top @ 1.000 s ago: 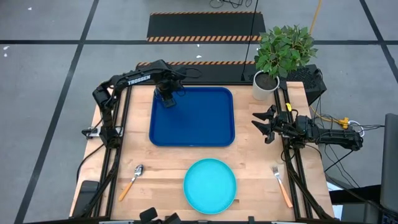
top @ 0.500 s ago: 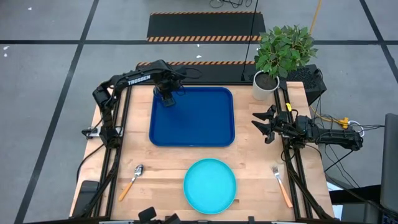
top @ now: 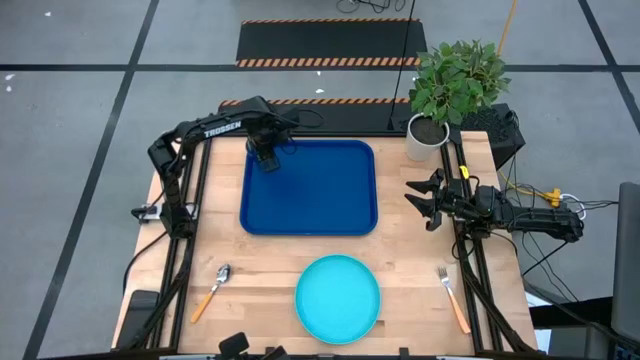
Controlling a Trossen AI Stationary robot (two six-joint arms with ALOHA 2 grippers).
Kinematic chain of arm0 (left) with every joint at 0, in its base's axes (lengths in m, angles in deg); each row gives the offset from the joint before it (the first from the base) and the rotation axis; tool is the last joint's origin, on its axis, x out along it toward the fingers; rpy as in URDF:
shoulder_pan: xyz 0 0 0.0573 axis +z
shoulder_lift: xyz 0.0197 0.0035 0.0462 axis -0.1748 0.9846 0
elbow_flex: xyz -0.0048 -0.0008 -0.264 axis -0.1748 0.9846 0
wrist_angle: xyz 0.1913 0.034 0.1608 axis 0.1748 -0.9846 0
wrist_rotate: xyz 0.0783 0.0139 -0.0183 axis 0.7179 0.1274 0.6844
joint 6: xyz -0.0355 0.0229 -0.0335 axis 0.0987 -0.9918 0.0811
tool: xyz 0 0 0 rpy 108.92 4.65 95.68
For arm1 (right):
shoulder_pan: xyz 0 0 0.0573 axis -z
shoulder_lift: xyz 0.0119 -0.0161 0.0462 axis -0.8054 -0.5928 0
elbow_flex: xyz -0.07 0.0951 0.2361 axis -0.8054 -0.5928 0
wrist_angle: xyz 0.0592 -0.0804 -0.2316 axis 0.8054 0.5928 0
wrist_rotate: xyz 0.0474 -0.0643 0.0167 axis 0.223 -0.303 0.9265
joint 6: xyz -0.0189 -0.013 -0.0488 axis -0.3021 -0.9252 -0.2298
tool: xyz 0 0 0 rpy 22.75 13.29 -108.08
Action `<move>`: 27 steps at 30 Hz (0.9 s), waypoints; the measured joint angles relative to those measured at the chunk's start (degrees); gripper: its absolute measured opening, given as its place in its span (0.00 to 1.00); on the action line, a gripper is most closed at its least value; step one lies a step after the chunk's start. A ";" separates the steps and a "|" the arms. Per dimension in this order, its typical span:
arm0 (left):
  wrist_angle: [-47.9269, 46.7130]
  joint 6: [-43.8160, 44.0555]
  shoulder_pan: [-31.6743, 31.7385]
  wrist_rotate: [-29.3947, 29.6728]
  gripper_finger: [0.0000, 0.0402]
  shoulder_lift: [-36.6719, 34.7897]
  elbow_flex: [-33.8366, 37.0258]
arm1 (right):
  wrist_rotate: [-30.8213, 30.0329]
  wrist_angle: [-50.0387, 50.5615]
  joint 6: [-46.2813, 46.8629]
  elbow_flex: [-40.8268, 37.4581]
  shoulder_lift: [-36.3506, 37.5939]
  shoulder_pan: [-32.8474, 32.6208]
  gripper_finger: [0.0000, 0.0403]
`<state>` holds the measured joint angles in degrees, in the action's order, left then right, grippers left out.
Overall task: Pick and place plate/cup/fork/spoon on tray
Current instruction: Put the blue glass on the top left of the serving tray, then adjust the serving tray on the table
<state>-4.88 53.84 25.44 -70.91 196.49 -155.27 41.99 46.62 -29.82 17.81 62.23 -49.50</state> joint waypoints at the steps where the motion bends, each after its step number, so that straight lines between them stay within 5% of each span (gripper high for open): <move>1: -0.08 0.02 0.00 0.01 0.36 -0.40 -0.27 | 0.02 -0.02 0.14 0.01 0.01 0.00 0.45; 15: -0.54 2.57 -1.58 -3.69 0.36 -6.18 -4.15 | 0.09 -0.24 0.16 0.00 0.02 0.00 0.45; 20: -0.04 3.97 -6.72 -9.95 0.36 -6.59 -4.15 | 0.09 -0.22 0.16 0.02 0.02 -0.02 0.45; 27: 2.78 6.60 -17.01 -10.18 0.36 -6.66 -4.15 | 0.09 -0.22 0.20 0.00 0.02 0.00 0.45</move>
<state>-2.10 60.44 8.43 -81.10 189.83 -159.43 42.08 46.40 -29.61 17.81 62.24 -49.50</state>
